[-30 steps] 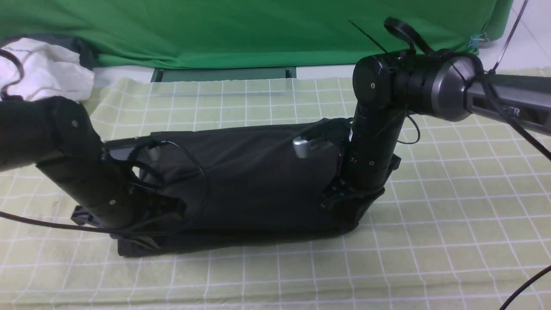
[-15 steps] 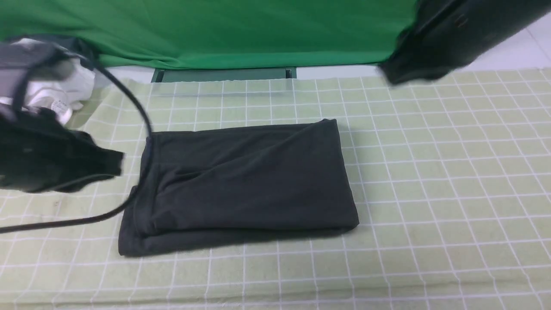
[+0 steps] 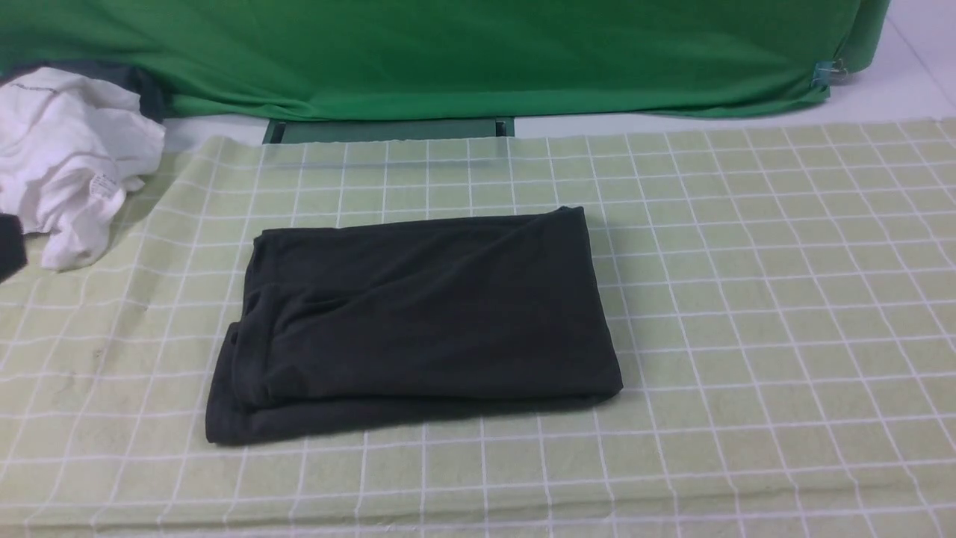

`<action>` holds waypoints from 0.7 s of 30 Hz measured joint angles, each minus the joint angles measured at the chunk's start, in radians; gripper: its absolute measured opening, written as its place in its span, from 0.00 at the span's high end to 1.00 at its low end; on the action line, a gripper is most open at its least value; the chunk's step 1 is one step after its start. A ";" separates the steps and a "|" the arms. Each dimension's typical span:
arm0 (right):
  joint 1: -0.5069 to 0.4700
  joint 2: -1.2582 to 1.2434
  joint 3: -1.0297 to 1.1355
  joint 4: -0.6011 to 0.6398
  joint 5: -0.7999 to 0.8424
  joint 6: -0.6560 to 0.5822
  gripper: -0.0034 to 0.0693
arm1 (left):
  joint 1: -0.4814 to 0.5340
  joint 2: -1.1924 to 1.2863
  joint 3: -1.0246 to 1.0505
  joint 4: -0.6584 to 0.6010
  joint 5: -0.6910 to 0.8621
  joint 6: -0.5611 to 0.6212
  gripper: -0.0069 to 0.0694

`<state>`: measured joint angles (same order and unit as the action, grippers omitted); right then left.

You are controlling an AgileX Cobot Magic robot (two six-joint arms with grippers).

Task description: Fold a long-sleeved shirt over a green coffee tablecloth.

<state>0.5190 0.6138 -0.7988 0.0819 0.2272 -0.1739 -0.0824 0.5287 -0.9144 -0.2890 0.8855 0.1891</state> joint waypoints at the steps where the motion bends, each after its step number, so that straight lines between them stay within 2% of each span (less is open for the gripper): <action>1: 0.000 -0.059 0.055 0.000 -0.052 -0.008 0.96 | 0.000 -0.016 0.001 0.000 0.008 0.000 0.89; 7: 0.000 -0.339 0.307 -0.006 -0.278 -0.043 0.95 | 0.000 -0.079 0.066 -0.004 0.011 -0.001 0.89; 12: 0.000 -0.421 0.344 -0.007 -0.329 -0.045 0.91 | 0.000 -0.086 0.147 -0.033 -0.022 -0.003 0.89; 15: 0.000 -0.444 0.345 -0.007 -0.354 -0.045 0.86 | 0.000 -0.085 0.211 -0.071 -0.072 -0.003 0.89; 16: 0.000 -0.446 0.347 -0.007 -0.365 -0.045 0.80 | 0.000 -0.085 0.243 -0.088 -0.112 -0.003 0.89; 21: 0.000 -0.446 0.347 -0.007 -0.365 -0.045 0.73 | 0.000 -0.085 0.262 -0.094 -0.175 -0.003 0.89</action>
<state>0.5190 0.1676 -0.4522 0.0748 -0.1376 -0.2187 -0.0824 0.4440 -0.6526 -0.3827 0.7101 0.1865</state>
